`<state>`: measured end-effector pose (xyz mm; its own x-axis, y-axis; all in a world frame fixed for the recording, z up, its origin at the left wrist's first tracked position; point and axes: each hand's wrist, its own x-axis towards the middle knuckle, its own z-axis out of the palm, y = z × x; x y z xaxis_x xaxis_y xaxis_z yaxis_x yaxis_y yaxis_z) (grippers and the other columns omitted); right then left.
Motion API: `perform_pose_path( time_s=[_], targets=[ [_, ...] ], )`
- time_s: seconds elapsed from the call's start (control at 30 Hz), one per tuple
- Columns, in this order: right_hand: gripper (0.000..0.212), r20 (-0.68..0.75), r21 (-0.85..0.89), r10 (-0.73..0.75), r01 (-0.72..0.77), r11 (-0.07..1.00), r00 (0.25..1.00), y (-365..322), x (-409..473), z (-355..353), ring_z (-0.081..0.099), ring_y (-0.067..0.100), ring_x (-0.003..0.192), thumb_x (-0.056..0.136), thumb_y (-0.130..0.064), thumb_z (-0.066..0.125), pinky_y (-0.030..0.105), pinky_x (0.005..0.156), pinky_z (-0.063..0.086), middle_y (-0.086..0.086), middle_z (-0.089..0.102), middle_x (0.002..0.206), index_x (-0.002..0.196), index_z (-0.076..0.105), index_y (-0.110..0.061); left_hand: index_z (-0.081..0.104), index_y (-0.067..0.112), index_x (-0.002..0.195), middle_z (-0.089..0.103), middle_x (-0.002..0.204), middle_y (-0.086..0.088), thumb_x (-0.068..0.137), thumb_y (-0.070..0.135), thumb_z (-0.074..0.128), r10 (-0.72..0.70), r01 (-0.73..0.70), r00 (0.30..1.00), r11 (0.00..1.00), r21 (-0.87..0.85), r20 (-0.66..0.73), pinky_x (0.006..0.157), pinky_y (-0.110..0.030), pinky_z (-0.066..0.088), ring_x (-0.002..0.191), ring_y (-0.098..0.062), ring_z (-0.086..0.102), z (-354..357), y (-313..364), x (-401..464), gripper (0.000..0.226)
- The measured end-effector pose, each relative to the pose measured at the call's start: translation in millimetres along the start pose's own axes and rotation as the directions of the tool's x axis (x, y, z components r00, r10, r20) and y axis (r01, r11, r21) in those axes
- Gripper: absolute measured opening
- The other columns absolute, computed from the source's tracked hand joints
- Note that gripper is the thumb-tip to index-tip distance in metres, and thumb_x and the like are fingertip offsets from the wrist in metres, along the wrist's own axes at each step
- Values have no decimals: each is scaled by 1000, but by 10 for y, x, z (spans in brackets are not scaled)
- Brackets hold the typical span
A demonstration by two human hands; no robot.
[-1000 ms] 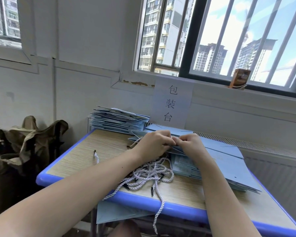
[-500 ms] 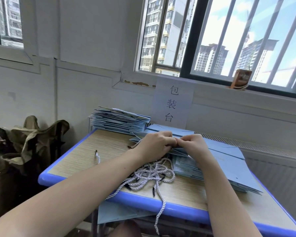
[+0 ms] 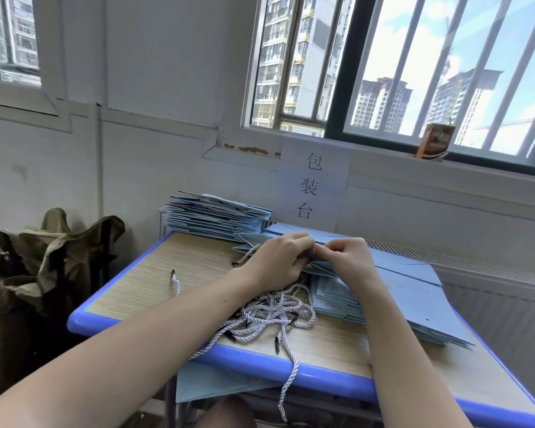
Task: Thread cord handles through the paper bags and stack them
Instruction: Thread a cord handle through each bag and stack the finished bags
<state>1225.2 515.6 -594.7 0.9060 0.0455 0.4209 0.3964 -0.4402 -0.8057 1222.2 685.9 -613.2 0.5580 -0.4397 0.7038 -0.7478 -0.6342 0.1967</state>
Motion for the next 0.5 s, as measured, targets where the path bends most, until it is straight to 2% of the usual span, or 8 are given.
perform_pose_path(
  time_s=[0.07,0.17,0.23,0.3,0.37,0.5],
  targets=[
    [47,2,-11,2,-2,1000,1000,-16,-7,1,31,7,46,80,-23,82,22,50,30,-12,36,42,43,55,-14,56,11,87,59,89,0,85,1,57,-9,9,1000,1000,-12,-2,69,-39,48,80,-21,53,-1,-4,2,10],
    [43,-10,-5,0,0,1000,1000,-34,-23,10,34,14,53,78,-26,83,28,55,31,1,40,50,56,62,4,55,12,84,56,85,2,83,0,58,-26,26,1000,999,-39,-3,65,-34,44,75,-17,47,-4,-6,8,13],
    [43,-21,-17,5,-6,1000,1000,-37,-26,14,33,15,54,78,-24,83,30,56,30,3,39,52,56,59,6,53,14,82,53,83,5,83,-1,59,-43,44,999,997,-61,7,65,-33,42,74,-15,46,-8,-10,15,16],
    [42,-37,-45,7,-9,999,999,-35,-23,12,32,11,47,79,-21,80,28,55,30,-4,38,45,50,57,-3,51,15,80,51,81,8,83,-2,60,-61,64,998,994,-92,34,65,-26,38,72,-9,44,-13,-21,18,20],
    [34,-66,-94,14,-20,995,998,-24,-14,8,37,4,41,81,-21,78,25,53,33,-12,44,39,52,63,-13,50,18,81,48,79,15,84,-2,61,-75,85,994,989,-122,83,64,-20,34,71,-2,44,-19,-41,12,24],
    [23,-53,-134,-16,9,991,998,-27,-25,3,45,2,46,83,-24,79,23,53,37,-13,53,42,63,73,-14,52,20,86,49,80,19,87,2,62,-83,99,989,986,-131,123,66,-18,35,73,3,47,-20,-71,-12,21]
  ],
)
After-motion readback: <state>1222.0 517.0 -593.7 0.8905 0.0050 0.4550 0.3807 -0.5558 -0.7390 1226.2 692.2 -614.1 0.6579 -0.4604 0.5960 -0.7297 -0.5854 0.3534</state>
